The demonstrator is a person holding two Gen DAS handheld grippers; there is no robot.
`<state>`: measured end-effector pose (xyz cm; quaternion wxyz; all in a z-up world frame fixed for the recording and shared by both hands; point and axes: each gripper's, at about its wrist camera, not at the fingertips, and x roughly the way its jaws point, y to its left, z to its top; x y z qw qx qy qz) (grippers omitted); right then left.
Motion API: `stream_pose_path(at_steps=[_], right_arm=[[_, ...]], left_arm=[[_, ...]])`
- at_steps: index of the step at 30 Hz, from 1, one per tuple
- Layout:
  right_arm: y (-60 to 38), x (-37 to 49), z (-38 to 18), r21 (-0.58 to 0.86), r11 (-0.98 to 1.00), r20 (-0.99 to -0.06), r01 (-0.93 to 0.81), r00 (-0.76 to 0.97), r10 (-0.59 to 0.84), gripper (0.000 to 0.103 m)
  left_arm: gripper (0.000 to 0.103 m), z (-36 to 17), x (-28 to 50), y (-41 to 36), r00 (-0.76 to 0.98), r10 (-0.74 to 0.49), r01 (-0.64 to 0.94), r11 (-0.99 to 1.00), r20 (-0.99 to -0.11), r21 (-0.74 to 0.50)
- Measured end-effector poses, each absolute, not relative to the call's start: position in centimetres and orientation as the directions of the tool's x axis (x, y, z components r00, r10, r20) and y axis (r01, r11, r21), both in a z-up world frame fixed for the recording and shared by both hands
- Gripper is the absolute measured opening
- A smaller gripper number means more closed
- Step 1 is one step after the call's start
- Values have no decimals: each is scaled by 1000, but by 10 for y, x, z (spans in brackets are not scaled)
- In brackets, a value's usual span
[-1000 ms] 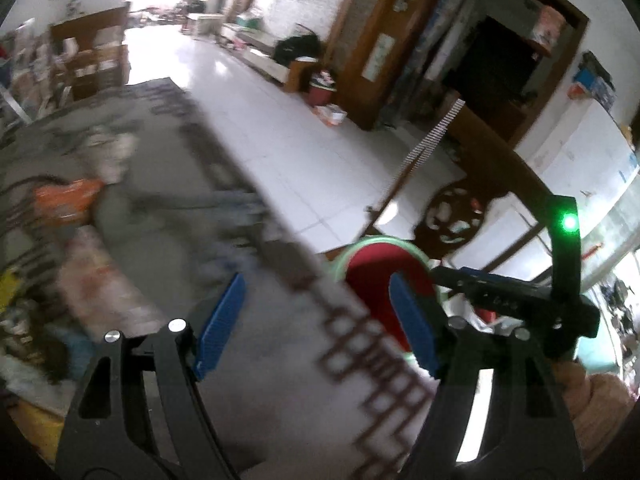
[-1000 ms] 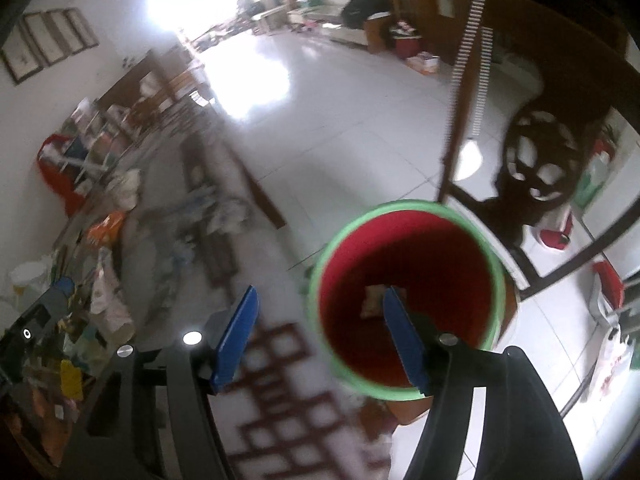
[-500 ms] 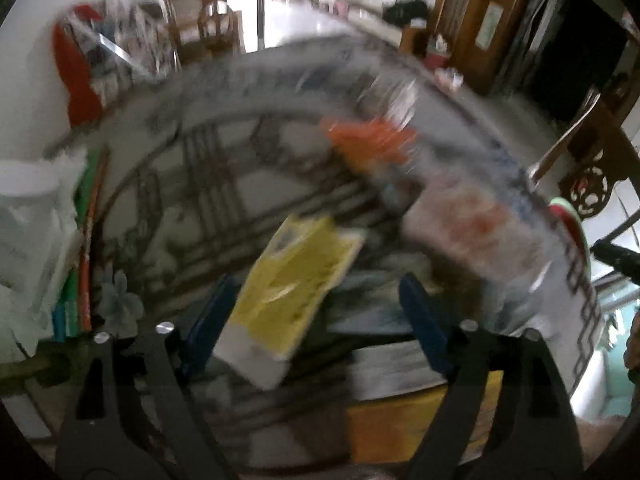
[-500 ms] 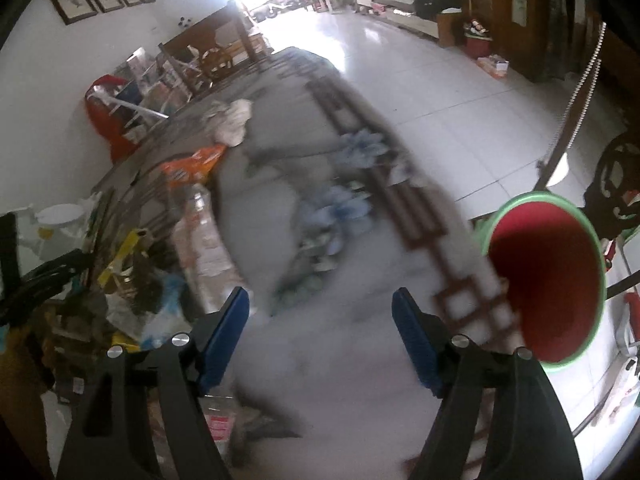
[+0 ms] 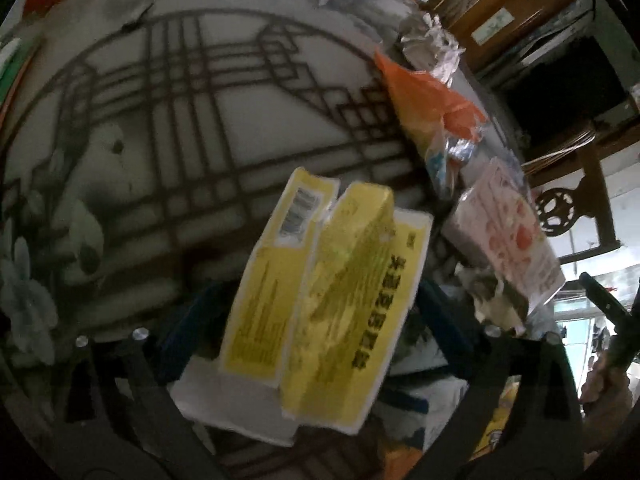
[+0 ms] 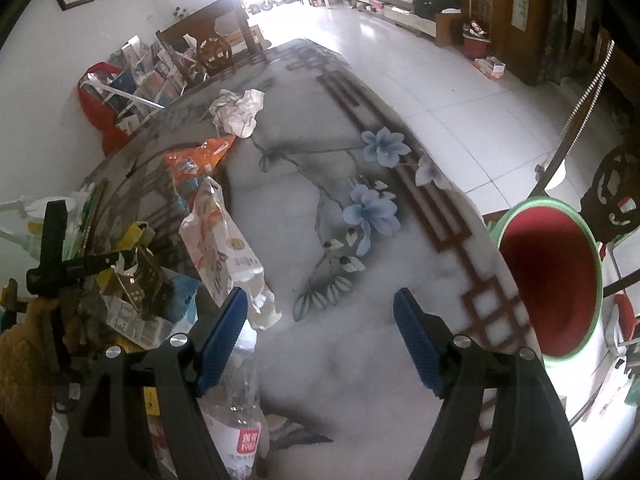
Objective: Collect trash
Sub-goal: 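Move both tools back over the table toward the snack wrappers, then grasp the yellow wrapper with the left gripper while the right grasps the strawberry bag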
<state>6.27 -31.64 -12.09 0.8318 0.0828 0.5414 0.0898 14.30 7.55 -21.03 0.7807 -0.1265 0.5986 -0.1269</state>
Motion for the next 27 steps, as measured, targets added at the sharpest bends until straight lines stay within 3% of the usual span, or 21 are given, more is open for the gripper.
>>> stream_pose_path(at_steps=[8, 15, 22, 24, 25, 27], right_arm=[[-283, 95, -114, 210, 964, -881, -161, 396, 258, 73], [-247, 117, -120, 210, 942, -882, -263, 364, 298, 73], [-226, 138, -130, 227, 923, -887, -309, 325, 327, 73], [-220, 146, -132, 227, 919, -890, -323, 315, 330, 84], [-217, 148, -133, 224, 917, -890, -329, 313, 330, 85], [-210, 153, -136, 217, 911, -896, -350, 300, 328, 85]], left_arm=[[94, -204, 143, 67, 289, -285, 73, 959, -914, -275], [85, -209, 143, 103, 326, -199, -103, 964, -924, -244], [85, -209, 137, 100, 318, -210, -105, 961, -924, -254], [84, -209, 135, 101, 338, -203, -130, 957, -919, -260], [77, -209, 134, 101, 345, -192, -141, 957, -919, -253], [73, -206, 129, 103, 360, -173, -152, 959, -917, -240]])
